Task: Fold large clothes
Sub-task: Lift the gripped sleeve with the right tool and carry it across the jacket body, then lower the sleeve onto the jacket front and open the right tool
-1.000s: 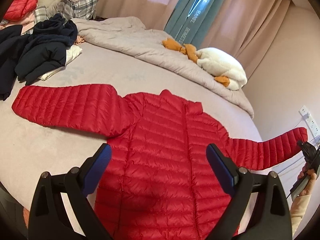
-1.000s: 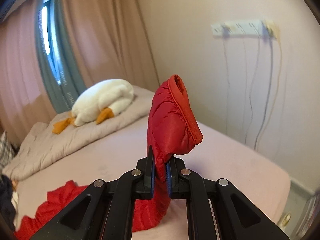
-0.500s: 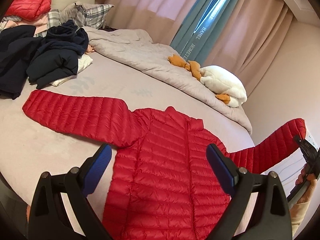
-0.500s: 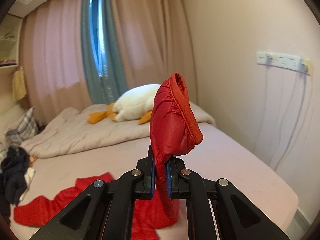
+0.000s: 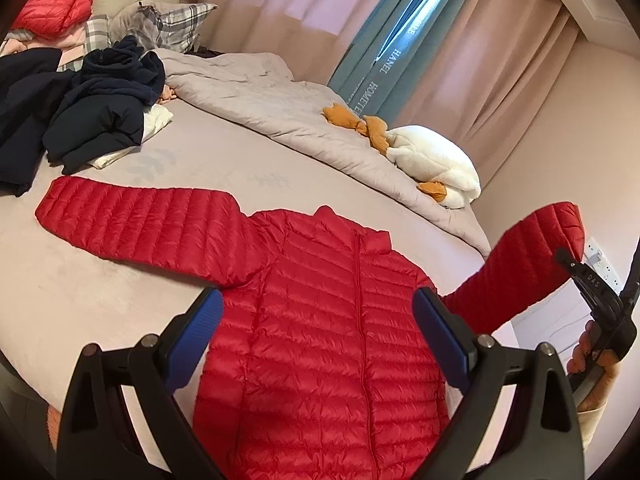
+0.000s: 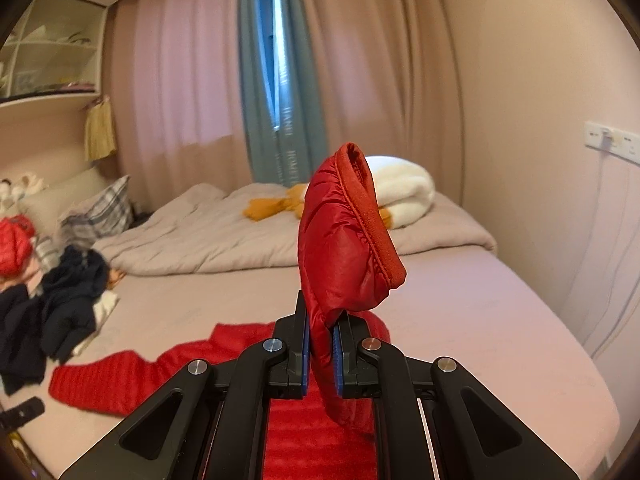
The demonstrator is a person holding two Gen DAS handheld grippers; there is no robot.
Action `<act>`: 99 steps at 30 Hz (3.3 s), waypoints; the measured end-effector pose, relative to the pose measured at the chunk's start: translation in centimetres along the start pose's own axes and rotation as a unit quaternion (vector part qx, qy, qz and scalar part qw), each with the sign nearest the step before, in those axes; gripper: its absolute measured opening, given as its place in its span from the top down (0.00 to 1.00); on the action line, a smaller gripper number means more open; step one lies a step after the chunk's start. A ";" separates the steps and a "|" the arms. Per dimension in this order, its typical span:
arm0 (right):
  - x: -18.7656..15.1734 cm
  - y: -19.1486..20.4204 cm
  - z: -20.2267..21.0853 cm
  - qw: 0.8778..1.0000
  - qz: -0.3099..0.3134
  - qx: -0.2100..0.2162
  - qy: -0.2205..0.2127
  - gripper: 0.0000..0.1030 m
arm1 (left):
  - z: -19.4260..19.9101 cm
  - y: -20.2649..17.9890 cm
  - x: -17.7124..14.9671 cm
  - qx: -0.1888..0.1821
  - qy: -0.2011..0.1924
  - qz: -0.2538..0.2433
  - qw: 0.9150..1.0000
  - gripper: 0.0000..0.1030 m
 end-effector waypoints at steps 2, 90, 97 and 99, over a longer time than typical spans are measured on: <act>-0.1 0.7 -0.1 1.000 0.006 0.014 0.005 0.90 | -0.1 0.1 0.1 0.001 0.002 0.002 1.000 0.07; -12.7 16.7 -5.8 0.923 0.128 0.223 0.285 0.56 | -1.5 6.2 -0.8 0.069 0.038 0.033 0.996 0.07; -10.0 16.2 -2.1 0.932 0.114 0.246 0.239 0.36 | -0.3 5.5 -0.7 0.062 0.027 0.028 0.997 0.07; -9.0 16.1 -1.0 0.936 0.114 0.252 0.220 0.36 | 0.4 5.4 -0.7 0.060 0.020 0.026 0.998 0.06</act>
Point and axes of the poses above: each gripper's, at about its wrist camera, not at the fingertips, and z roughly against the way its jaws point, y to its left, x to its top, the point moved 1 cm from there along -z, roughly the way its jaws point, and after that the axes turned 8 degrees about z, right-handed, at the moved point
